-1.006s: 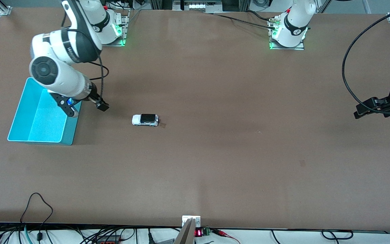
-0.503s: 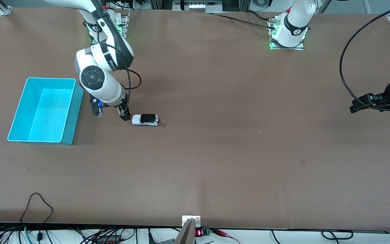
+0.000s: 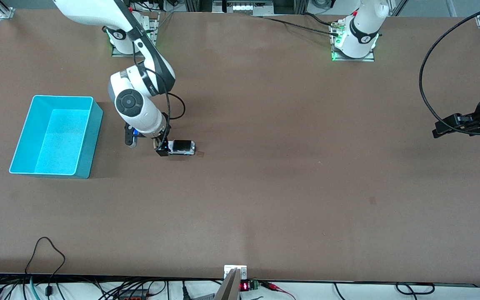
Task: Wind and store white jeep toy
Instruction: 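Lower the right gripper onto the jeep and grasp it, then lift the jeep with the right gripper and carry it over the bin, then lower the held jeep into the turquoise bin, then open the right gripper to release the jeep in the bin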
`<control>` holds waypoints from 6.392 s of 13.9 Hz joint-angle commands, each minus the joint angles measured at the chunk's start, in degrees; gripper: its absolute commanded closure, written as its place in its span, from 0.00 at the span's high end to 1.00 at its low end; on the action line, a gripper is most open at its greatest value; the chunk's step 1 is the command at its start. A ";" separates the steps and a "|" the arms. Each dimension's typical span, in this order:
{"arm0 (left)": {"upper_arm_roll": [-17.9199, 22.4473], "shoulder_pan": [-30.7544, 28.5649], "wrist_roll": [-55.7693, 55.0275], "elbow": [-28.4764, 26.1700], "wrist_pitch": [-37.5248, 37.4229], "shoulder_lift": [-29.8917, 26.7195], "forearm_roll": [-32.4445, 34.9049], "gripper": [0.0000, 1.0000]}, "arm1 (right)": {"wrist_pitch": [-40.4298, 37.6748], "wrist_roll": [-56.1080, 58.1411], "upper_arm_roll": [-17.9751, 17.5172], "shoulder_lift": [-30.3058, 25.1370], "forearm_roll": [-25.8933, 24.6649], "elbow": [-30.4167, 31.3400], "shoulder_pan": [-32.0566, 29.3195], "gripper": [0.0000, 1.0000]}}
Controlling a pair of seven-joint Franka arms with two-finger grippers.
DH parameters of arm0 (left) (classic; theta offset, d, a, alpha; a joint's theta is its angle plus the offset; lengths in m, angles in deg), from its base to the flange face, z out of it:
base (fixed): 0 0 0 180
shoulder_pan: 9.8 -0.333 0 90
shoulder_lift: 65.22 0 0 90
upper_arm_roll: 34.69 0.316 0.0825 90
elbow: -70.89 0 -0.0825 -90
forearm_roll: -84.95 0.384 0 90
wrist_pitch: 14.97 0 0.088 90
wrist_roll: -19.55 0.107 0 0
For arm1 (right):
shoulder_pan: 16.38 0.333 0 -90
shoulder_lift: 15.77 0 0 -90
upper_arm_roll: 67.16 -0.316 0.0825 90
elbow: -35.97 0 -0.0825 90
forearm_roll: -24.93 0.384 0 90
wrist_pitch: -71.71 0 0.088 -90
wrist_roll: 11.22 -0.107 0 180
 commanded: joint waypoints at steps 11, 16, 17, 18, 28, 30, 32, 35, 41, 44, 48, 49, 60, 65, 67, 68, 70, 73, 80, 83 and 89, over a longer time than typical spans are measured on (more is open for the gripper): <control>0.96 1.42 -0.65 0.16 0.49 0.47 -1.29 1.00 | 6.37 -2.28 0.45 7.88 0.51 -3.04 2.73 1.00; 0.96 1.07 -0.39 -0.10 2.60 0.56 -1.55 1.00 | 6.28 2.44 0.45 8.24 -0.11 -3.04 2.73 0.37; 0.96 1.07 -0.30 -0.01 2.60 0.56 -1.63 1.00 | 6.11 4.47 0.45 8.24 -0.11 -2.96 2.73 0.19; 0.96 1.07 -0.22 0.16 2.60 0.56 -1.64 1.00 | 6.02 5.10 0.45 8.24 -0.11 -2.96 2.65 0.09; -2.29 -1.31 -0.65 -0.54 3.05 0.12 -0.93 1.00 | -18.74 48.72 0.45 -8.26 0.25 -2.69 -7.62 0.00; -2.81 -1.47 -0.65 -0.45 2.69 0.03 -0.93 1.00 | -24.80 62.69 0.45 -12.14 0.25 -2.69 -13.58 0.00; -2.81 -1.56 -0.65 -0.45 2.60 0.03 -0.93 1.00 | -28.59 75.88 0.45 -15.13 0.25 -2.60 -20.17 0.00; -2.81 -1.83 -0.65 -0.63 2.60 0.03 -0.93 1.00 | -30.98 91.72 0.36 -16.81 0.16 -2.34 -27.57 0.00; -2.81 -2.26 -0.65 -0.89 2.69 0.12 -1.28 1.00 | -28.98 113.20 0.36 -17.43 -3.78 1.43 -38.48 0.00; -2.73 -3.40 -0.65 -1.59 2.78 0.21 -1.55 1.00 | -23.53 115.40 0.36 -17.34 -7.13 5.29 -39.89 0.00; -2.90 -3.94 -0.57 -1.86 2.96 0.21 -1.64 1.00 | -16.49 118.04 0.27 -14.28 -7.58 7.50 -41.91 0.00; -2.90 -3.94 -0.57 -1.86 2.96 0.12 -1.64 1.00 | -14.48 118.13 0.27 -12.78 -7.58 7.50 -42.26 0.00; -3.08 -3.50 -0.48 -1.68 3.31 0.12 -1.64 1.00 | -1.46 118.49 0.36 -2.75 -12.15 8.03 -43.15 0.00; -3.08 -3.41 -0.39 -1.51 3.39 0.12 -1.55 1.00 | 0.57 118.48 0.36 -0.82 -12.23 7.94 -43.15 0.00; -3.17 -3.23 -0.39 -1.42 3.31 -0.06 -1.46 1.00 | 0.66 118.31 0.36 -0.38 -12.23 7.94 -43.15 0.03; -3.17 -3.23 -0.30 -1.42 3.31 -0.06 -1.55 1.00 | 0.66 118.13 0.36 -0.12 -12.23 7.86 -43.06 0.11; -3.17 -3.32 -0.30 -1.42 3.31 0.03 -1.55 1.00 | 0.66 117.96 0.36 -0.11 -12.24 7.85 -42.97 0.37; -3.25 -3.15 -0.13 -1.42 3.31 -0.06 -1.55 1.00 | 0.48 118.04 0.36 -0.29 -12.23 7.68 -42.80 0.80; -3.25 -3.14 -0.04 -1.42 3.31 -0.06 -1.46 1.00 | -7.92 118.40 0.18 -9.15 -11.71 3.74 -42.09 1.00; -3.25 -3.06 -0.04 -1.33 3.39 -0.06 -1.46 1.00 | -19.61 118.48 -1.49 -13.03 -10.40 -3.98 -41.57 1.00; -3.87 -3.23 -0.04 -1.24 3.39 -0.06 -0.84 1.00 | -47.13 119.54 -1.40 -15.93 -2.92 -21.65 -38.50 1.00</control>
